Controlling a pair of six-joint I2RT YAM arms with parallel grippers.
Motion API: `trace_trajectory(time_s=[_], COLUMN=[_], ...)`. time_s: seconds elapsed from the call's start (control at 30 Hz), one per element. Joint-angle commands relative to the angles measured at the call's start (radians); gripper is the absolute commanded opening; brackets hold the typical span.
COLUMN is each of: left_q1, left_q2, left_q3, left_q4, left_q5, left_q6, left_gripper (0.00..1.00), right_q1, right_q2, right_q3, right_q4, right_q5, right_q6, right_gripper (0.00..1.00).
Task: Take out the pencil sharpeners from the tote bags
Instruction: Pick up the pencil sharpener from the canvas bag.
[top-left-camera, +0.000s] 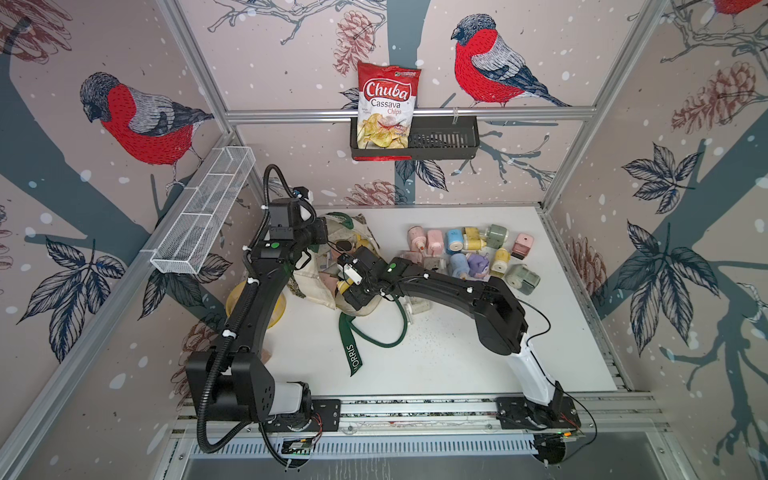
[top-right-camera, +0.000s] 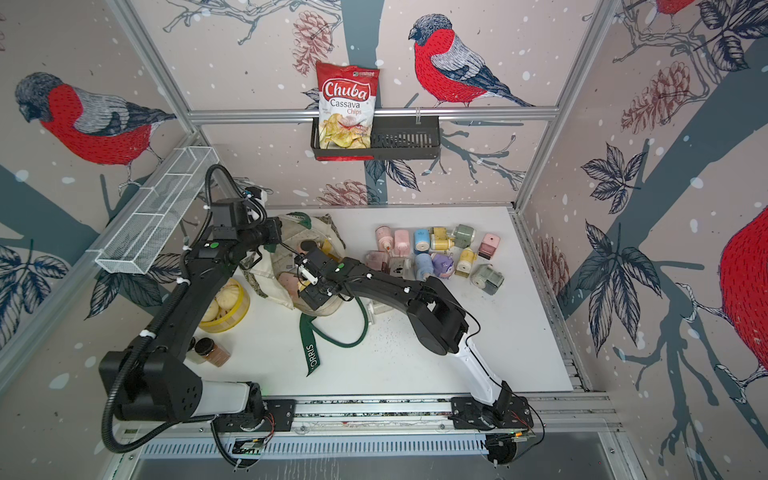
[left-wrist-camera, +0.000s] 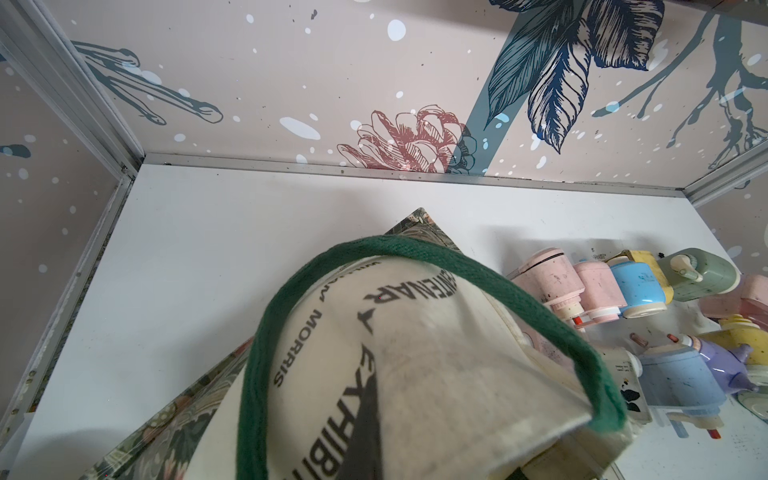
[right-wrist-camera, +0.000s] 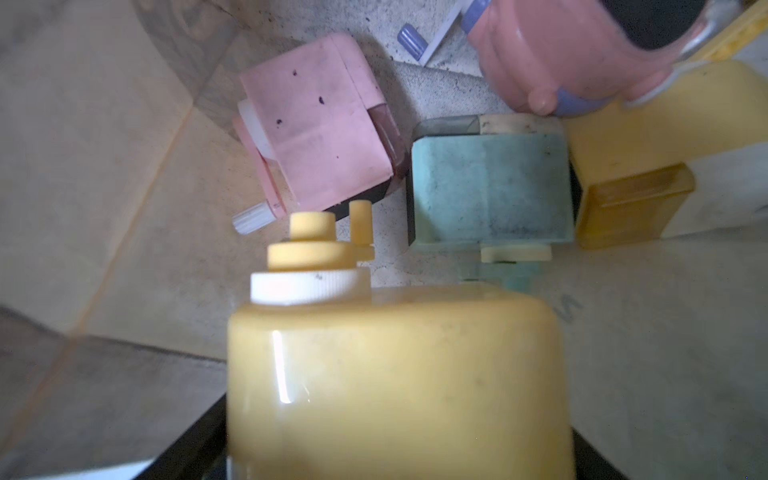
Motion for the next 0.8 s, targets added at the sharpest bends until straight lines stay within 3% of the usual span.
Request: trace_trajectory(time_s=[0.0,0.43,0.77], left_q1=[0.002,0.001,0.001], left_q2=[-0.005,-0.005,-0.008], left_q3=[0.006,0.007,0.007], left_q4=[0.080,0.078,0.079], left_q5=[0.002,0.003,0.005], left_q6=[-0.007,-0.007,-0.009], left_gripper=[0.00,0.00,0.00], right_q1=[0.004,-0.006,-0.177], right_q2=[-0.074,-0.464,-0.795], right_q3=[-0.055,-0.388,-0.771], right_q4=[0.053,0.125,0.213], right_q5=[0.011,0.090,0.127], right_q6=[0.005,0.018,0.125], right_gripper=[0.62,0.62,0.62])
